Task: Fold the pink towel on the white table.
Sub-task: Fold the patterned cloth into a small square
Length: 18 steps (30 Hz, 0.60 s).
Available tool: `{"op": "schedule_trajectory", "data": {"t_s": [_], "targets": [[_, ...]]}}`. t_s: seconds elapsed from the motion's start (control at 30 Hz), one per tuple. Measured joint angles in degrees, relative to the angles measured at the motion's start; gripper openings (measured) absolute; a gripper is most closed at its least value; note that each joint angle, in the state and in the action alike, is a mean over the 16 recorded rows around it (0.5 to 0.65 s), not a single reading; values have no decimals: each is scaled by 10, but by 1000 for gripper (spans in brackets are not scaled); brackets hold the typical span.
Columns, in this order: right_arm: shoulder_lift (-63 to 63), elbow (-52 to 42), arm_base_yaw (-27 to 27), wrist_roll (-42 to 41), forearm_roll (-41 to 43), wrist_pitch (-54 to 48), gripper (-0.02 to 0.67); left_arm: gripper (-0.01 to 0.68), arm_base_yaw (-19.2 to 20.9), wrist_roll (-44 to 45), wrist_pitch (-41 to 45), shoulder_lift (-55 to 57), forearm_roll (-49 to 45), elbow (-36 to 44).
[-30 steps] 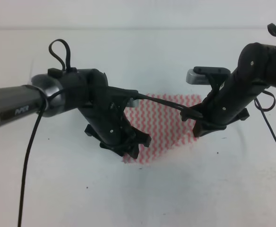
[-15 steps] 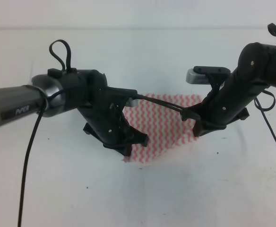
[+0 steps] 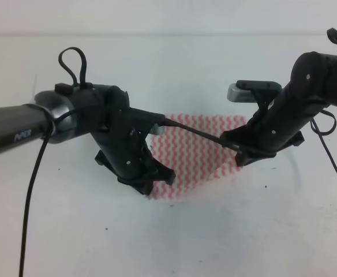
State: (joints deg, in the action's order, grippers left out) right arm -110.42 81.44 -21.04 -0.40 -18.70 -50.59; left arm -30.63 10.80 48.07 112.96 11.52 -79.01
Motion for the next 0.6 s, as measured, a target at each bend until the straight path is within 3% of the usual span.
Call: {"op": "schedule_trajectory", "data": {"t_s": [0.37, 0.47, 0.6], "targets": [[0, 0, 0, 0, 0, 1, -16, 429, 0, -36, 14, 1, 9, 0], [-1, 0, 0, 0, 0, 2, -16, 451, 0, -44, 15, 7, 16, 0], [1, 0, 0, 0, 0, 2, -16, 403, 0, -50, 17, 17, 25, 0]]}}
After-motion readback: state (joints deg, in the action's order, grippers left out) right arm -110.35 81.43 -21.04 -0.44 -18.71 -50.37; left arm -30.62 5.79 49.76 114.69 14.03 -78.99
